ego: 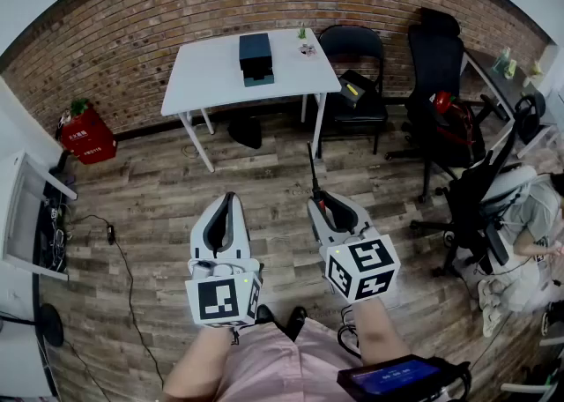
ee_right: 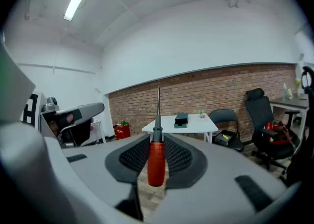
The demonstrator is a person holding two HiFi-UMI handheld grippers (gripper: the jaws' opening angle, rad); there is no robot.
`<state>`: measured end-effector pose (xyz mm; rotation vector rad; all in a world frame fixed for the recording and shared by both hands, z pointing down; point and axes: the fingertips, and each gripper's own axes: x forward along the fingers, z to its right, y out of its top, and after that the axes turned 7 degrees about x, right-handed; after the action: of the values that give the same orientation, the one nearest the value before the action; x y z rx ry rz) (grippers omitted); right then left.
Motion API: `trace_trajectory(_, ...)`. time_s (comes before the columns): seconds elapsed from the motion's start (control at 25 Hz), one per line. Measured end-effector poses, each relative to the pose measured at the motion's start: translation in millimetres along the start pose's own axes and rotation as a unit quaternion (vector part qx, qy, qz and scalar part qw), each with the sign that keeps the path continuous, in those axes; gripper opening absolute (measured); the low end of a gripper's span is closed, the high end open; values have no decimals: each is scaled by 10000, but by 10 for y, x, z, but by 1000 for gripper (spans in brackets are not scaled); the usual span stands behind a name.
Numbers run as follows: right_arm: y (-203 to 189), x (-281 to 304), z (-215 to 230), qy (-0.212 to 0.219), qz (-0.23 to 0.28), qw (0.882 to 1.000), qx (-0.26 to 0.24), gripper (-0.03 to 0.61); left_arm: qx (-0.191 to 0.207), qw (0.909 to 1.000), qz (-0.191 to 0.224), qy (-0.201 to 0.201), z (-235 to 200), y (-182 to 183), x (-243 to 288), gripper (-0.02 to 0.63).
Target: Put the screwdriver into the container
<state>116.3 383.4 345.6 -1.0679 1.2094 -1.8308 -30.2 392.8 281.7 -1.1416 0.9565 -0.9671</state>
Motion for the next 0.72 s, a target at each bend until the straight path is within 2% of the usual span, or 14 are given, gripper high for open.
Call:
trace_trajectory(0.32, 30, -15, 76, 0, 40, 10000, 25, 87, -6, 10000, -63, -10, 72, -20, 37, 11)
trace_trajectory(0.52, 75, -22, 209, 47, 97, 9999, 117, 89, -1, 9999, -95, 120, 91, -33, 48, 11)
trace_trajectory(0.72, -18, 123, 319, 54, -93, 9998, 138, 89, -97, 9994, -218, 248, -2, -191, 165, 11)
